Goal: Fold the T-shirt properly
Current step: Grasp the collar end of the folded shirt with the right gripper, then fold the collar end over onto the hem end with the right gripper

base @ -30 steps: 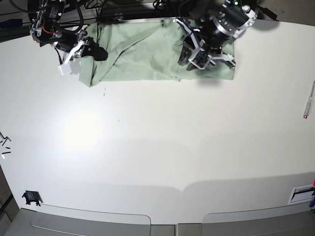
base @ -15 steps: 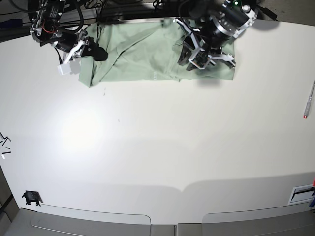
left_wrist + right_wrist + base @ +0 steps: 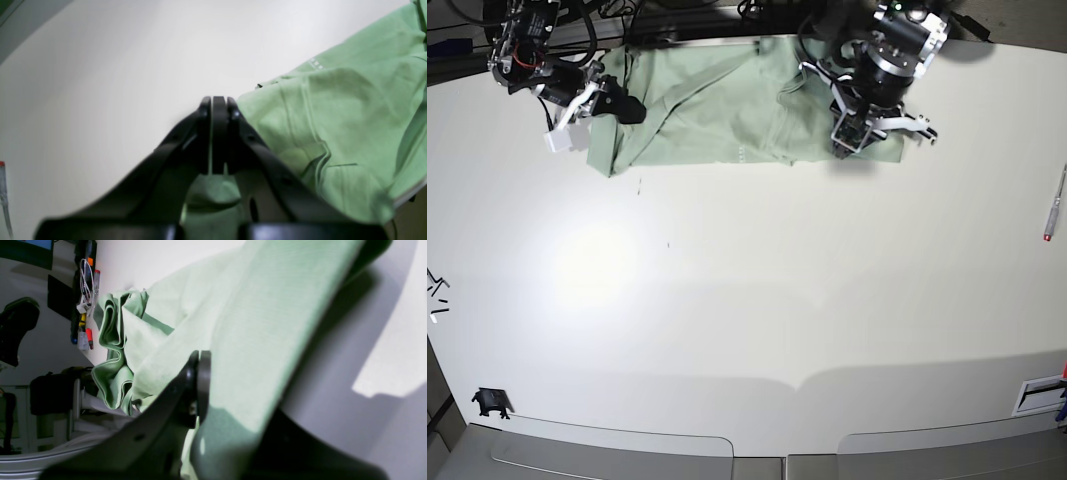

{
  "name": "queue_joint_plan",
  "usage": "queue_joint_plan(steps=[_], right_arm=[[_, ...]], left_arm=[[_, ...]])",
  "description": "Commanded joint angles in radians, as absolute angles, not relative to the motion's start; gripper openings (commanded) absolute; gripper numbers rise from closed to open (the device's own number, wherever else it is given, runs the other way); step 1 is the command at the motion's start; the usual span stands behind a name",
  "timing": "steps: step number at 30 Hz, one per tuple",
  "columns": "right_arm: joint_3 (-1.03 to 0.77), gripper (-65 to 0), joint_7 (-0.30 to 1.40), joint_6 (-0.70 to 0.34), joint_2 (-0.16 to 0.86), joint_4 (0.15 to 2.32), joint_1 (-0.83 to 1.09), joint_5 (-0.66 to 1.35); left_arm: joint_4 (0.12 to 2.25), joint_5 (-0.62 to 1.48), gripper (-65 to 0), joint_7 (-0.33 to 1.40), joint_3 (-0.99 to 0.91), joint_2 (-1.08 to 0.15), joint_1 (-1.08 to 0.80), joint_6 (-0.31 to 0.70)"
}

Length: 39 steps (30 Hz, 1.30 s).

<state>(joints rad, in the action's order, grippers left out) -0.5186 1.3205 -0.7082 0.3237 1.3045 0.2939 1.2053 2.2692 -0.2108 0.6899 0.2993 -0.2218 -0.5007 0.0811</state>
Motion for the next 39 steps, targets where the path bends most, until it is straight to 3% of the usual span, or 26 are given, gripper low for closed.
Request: queue_joint_plan(steps=[1, 6, 15, 20, 30, 39], right_arm=[[-0.517, -65.0, 1.328, -0.698, 0.330, 1.309, 0.294, 1.211], [-0.517, -65.0, 1.324, -0.698, 0.330, 1.309, 0.294, 1.213], [-0.517, -65.0, 1.325, -0.698, 0.330, 1.309, 0.294, 1.232], [-0.518, -65.0, 1.396, -0.698, 0.330, 1.320, 0.294, 1.416], [-0.517, -65.0, 1.396, -0.698, 0.304, 1.515, 0.295, 1.484], [-0.480, -65.0, 1.396, -0.698, 0.117, 1.868, 0.313, 1.484]], left_arm=[[2.291, -0.212, -65.0, 0.673, 0.287, -0.220, -0.501, 0.062], [2.291, -0.136, -65.0, 0.656, 0.136, -0.220, -0.501, 0.053], [2.290, 0.237, -65.0, 0.641, -0.234, -0.220, -0.554, 0.260], [2.289, 0.282, -65.0, 0.639, -0.366, -0.220, -0.654, 0.313], [2.289, 0.282, -65.0, 0.659, -0.413, -0.218, -0.808, 0.315], [2.289, 0.282, -65.0, 0.681, -0.413, -0.216, -0.816, 0.315]])
